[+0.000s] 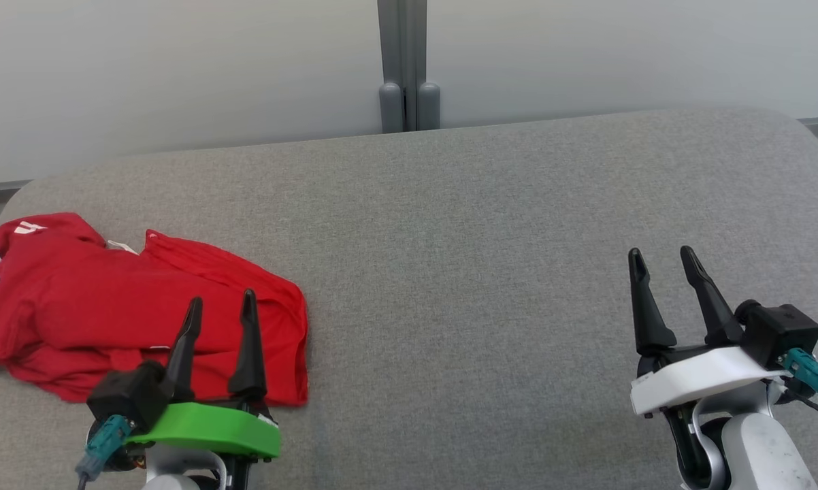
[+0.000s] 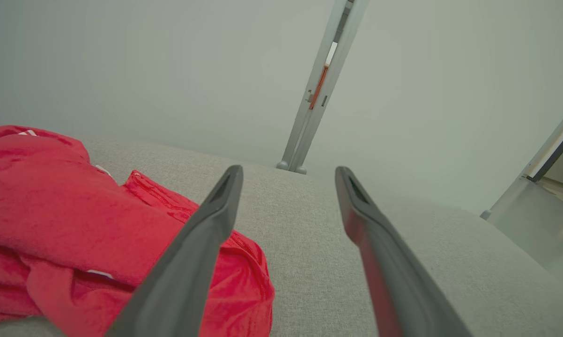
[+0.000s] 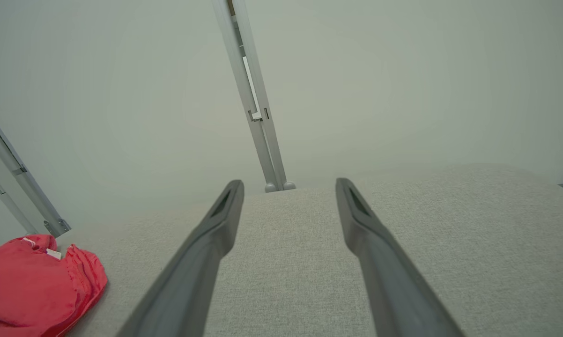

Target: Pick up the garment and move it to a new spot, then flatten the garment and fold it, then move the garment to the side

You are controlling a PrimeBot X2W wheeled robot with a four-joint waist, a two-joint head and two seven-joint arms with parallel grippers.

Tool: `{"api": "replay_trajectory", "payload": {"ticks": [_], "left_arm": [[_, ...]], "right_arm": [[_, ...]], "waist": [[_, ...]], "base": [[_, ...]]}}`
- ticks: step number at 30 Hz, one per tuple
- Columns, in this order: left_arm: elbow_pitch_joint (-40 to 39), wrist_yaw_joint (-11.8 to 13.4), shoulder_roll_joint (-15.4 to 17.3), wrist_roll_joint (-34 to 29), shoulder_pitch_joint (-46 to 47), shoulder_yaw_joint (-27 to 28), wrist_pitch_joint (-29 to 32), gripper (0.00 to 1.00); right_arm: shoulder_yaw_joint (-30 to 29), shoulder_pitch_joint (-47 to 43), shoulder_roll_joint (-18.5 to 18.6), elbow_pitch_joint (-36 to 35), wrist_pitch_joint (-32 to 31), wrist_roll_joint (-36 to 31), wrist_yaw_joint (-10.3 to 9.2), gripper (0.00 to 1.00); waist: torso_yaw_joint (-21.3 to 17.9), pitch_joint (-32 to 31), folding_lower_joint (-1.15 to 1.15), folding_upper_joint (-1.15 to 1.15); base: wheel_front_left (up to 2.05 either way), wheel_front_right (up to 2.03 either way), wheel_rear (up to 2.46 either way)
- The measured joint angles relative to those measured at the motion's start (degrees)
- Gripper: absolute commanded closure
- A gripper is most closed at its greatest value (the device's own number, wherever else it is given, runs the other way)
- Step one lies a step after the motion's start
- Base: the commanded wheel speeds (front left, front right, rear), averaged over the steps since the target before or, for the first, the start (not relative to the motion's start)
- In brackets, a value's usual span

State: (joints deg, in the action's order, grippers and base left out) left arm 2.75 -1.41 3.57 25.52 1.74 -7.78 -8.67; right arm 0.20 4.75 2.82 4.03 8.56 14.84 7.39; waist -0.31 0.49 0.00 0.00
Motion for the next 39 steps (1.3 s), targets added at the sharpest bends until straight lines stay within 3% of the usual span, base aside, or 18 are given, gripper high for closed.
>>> {"api": "replay_trajectory", "payload": {"ticks": [18, 23, 31, 39], "left_arm": [[0.53, 4.76, 3.7, -11.55, 0.04, -7.01, -2.45, 0.0], [0.71, 6.03, 3.38, -11.31, 0.05, -7.73, -3.09, 0.0], [0.62, 3.15, 0.63, -8.54, -0.4, -3.24, -4.03, 0.0], [2.93, -0.32, -0.54, -10.36, -1.46, -1.36, -4.97, 0.0]], "right_arm": [[1.52, -0.09, -0.1, -0.8, 2.47, -10.57, 0.08, 0.0], [2.63, -0.09, -0.11, -2.19, 3.15, -10.91, 0.09, 0.0], [2.32, -0.81, -0.08, -2.08, 4.15, -5.36, 0.09, 0.0], [2.61, -0.97, -0.08, -0.82, 4.99, -5.42, 0.09, 0.0]], "waist": [[-0.37, -0.31, 0.0, 0.0], [-0.49, -0.24, 0.0, 0.0], [-0.47, -0.21, 0.0, 0.0], [-0.46, -0.37, 0.0, 0.0]], "base": [[0.0, 0.0, 0.0], [0.0, 0.0, 0.0], [0.0, 0.0, 0.0], [0.0, 0.0, 0.0]]}}
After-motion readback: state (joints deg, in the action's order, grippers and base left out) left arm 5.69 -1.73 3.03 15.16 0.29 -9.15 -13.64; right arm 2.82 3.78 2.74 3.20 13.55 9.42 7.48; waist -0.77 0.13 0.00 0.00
